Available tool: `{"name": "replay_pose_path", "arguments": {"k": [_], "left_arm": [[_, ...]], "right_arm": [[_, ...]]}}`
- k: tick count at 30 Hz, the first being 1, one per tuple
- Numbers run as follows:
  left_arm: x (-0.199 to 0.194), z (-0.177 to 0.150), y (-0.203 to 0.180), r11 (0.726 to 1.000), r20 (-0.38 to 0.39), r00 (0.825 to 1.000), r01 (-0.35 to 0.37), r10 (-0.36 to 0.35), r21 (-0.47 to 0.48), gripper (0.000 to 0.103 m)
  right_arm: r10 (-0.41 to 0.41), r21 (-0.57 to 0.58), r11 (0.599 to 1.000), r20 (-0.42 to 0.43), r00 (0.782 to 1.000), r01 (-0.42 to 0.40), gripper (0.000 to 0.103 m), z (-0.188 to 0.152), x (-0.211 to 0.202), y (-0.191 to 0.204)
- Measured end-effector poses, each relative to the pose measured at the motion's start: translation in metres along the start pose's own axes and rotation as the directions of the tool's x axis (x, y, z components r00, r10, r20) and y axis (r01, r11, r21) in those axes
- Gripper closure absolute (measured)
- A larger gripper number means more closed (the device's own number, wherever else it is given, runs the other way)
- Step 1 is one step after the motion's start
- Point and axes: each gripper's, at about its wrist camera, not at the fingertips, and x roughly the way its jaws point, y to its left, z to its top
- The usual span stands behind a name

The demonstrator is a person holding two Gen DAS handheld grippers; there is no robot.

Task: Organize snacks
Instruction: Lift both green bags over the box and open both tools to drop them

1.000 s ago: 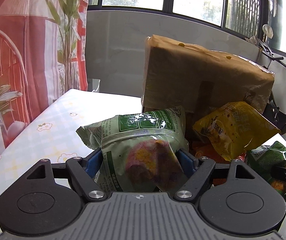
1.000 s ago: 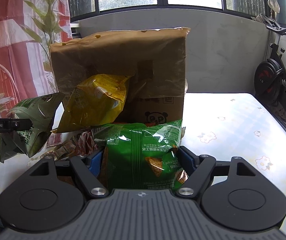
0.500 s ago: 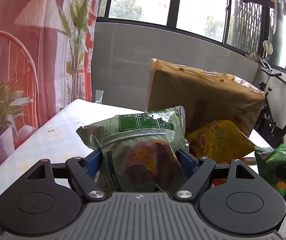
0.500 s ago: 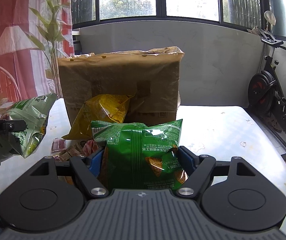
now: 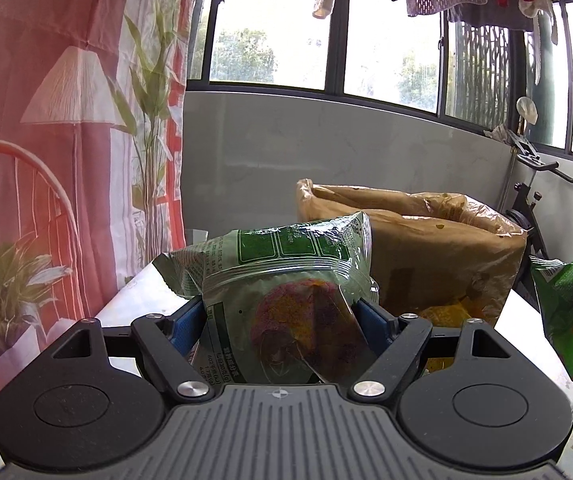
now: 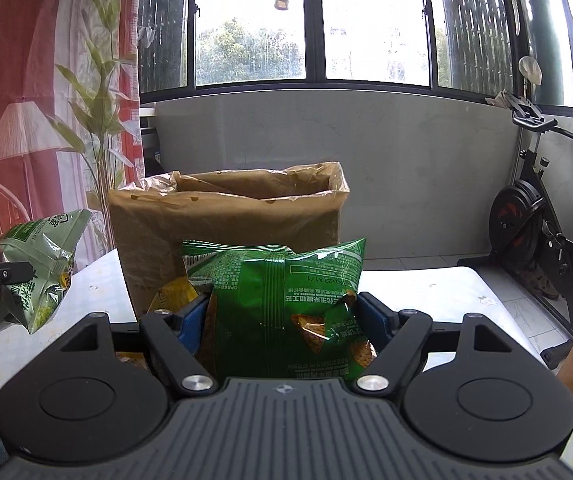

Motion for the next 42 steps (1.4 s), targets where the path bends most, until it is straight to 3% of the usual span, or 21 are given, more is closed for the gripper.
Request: {"name": "replay_pose_path", "arguments": {"k": [5,11,21,31,42], "left_arm": [[0.014,0.040,-0.011,0.997,0.057,0.998,0.038,-0.041,0.061,0.021],[0.044,0.086,-0.029,0.994,0.053,0.995,0.077,-0.081,0.080,0.020],[0.116,0.136,-0.064,0.984,0.013,0.991,0.130,-0.132,0.122,0.020],[0.201,0.147,-0.089,0.975,-0.088,0.985,0.161,-0.149,0.153,0.019],[0.237,0.142,-0.086,0.973,-0.118,0.979,0.181,-0.164,0.143,0.011]], "right_arm": [[0.030,-0.028,0.999,0.064,0.998,-0.029,0.025,0.040,0.020,-0.005],[0.035,-0.073,0.997,0.131,0.991,-0.026,0.025,0.081,0.053,-0.009],[0.084,-0.016,0.996,0.109,0.990,-0.083,0.025,0.120,0.118,-0.019],[0.123,-0.017,0.992,0.031,0.992,-0.122,0.025,0.130,0.186,-0.018],[0.171,0.058,0.984,-0.053,0.984,-0.168,0.015,0.124,0.215,-0.029]]}}
